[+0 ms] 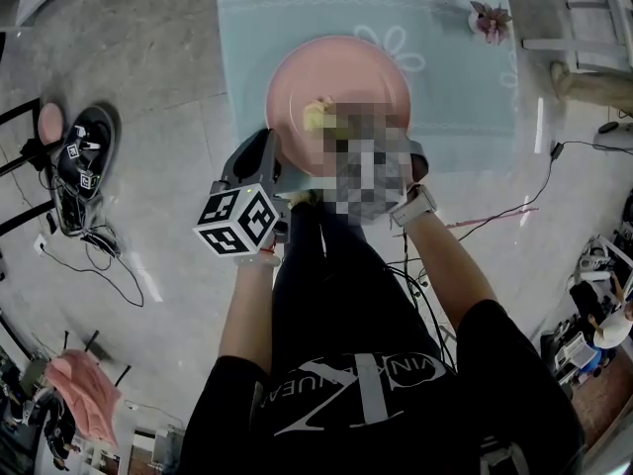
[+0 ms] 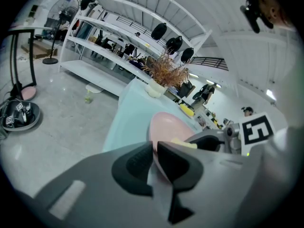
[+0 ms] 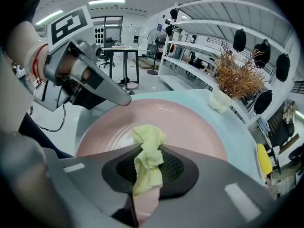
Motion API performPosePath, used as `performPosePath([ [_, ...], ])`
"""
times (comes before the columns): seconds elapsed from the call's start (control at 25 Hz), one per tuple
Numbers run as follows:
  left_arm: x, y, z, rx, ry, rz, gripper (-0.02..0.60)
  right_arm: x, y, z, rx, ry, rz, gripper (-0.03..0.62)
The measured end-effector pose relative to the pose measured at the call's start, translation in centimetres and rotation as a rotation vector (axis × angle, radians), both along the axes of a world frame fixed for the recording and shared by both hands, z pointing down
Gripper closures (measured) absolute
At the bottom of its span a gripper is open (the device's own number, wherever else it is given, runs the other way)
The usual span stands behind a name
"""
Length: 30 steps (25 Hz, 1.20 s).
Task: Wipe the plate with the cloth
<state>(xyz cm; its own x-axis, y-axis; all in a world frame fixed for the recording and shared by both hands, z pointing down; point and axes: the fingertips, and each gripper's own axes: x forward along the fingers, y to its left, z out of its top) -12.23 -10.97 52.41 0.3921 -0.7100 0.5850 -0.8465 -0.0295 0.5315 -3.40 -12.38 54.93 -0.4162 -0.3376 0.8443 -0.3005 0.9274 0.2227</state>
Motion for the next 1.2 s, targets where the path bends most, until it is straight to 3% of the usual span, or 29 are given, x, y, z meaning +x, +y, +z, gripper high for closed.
performPosePath([
  [0.36, 0.0, 0.0, 0.1, 0.004, 0.005, -0.005, 0.581, 1.6, -3.1, -0.1, 0.051, 0.003, 0.104, 0.514],
  [0.68, -0.1, 0.1, -0.1, 0.01, 0.018, -0.004, 0.581, 4.1, -2.3, -0.3, 0.06, 0.047, 0.16, 0.516],
  [0.88, -0.1, 0.1, 0.0, 0.007, 0.016, -0.008, 0.581, 3.8, 0.2, -0.2, 0.035, 0.061, 0.12, 0.516],
  [1.2, 0.1, -0.1, 0.2, 0.006, 0.021, -0.012, 0.581, 0.2, 2.1, 0.1, 0.021, 0.025, 0.018, 0.516],
])
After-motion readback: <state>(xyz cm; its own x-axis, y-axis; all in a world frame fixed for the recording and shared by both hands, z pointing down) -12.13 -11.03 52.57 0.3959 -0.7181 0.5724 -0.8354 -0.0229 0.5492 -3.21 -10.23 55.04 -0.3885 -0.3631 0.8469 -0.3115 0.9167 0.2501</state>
